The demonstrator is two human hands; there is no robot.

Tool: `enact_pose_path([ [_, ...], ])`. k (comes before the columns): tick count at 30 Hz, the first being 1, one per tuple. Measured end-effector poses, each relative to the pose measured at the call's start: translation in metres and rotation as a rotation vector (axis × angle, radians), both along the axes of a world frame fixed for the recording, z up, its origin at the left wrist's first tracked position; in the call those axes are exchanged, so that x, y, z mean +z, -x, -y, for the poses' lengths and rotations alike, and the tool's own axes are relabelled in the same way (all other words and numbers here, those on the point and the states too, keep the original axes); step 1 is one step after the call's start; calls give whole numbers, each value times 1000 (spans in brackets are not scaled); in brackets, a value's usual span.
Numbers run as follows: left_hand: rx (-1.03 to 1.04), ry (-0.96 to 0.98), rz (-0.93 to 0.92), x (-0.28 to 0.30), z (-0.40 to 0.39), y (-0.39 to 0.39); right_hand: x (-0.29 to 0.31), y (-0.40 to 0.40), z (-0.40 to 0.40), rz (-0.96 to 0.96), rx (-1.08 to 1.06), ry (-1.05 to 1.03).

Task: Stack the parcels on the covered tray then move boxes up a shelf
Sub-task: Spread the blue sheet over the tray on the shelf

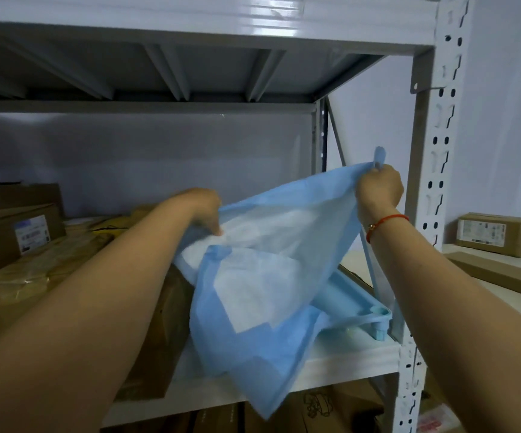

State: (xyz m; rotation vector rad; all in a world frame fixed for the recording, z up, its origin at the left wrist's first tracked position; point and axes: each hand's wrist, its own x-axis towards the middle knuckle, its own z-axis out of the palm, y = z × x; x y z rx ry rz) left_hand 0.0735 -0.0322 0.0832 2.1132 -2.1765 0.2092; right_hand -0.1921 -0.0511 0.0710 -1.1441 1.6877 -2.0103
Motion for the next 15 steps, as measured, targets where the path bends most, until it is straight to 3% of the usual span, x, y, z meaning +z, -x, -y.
enact_pose_path([
  [3, 222, 200, -6, -4, 5, 5, -9, -4, 2, -115, 29, 18],
  [6, 333, 454, -320, 2, 20, 14, -21, -12, 21, -209, 81, -16],
  [8, 303, 518, -585, 10, 31, 17, -31, -15, 36, -338, 83, -111],
  [10, 214, 660, -725, 13, 37, 24, -40, -16, 50, -447, 48, -221],
  [13, 4, 920, -654, 6, 37, 45, -49, -16, 67, -587, 8, -335],
  [15, -81, 838, -435, -1, 50, 57, -49, -20, 78, -702, -83, -380],
])
